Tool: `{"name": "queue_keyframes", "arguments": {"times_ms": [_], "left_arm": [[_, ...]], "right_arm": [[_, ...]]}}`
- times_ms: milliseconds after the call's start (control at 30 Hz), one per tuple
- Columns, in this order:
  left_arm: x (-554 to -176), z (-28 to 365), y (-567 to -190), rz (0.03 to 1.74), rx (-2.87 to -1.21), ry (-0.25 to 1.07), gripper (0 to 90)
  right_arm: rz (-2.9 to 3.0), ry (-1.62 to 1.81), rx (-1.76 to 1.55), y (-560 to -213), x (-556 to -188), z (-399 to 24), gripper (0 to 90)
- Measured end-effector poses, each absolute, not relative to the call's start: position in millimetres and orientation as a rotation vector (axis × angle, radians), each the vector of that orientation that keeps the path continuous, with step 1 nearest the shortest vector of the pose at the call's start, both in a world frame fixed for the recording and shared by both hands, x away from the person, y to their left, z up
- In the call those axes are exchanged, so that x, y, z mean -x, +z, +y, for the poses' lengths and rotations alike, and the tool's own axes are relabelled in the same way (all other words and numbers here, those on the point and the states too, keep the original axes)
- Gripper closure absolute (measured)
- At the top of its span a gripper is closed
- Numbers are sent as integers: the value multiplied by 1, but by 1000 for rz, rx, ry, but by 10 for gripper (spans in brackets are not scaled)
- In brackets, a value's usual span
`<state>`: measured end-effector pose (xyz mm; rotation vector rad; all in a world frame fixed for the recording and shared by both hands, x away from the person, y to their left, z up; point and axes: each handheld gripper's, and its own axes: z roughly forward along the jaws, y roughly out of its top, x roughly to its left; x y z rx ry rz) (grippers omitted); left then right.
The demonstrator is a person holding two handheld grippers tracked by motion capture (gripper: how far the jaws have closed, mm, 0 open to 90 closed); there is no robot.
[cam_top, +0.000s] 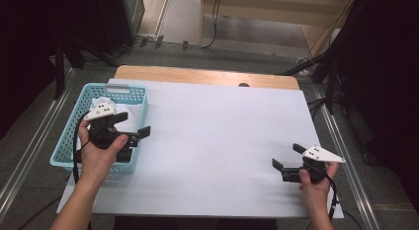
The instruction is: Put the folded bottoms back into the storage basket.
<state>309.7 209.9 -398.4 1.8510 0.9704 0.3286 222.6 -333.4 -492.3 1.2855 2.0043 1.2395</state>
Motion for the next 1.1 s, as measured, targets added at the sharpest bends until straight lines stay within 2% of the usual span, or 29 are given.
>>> {"name": "queue_keyframes", "arguments": {"times_ms": [667,933,1100], "left_arm": [[-263,181,-437,858,-1870,378,0],[-256,190,-452,866,-1873,434,0],[-260,196,-455,890,-1851,412,0]], "right_arm": [[1998,1250,-1290,-494,-221,-333,0],[2001,1259,-1290,-497,-221,-334,0],[1999,1261,-1293,-499,-221,-335,0]]}}
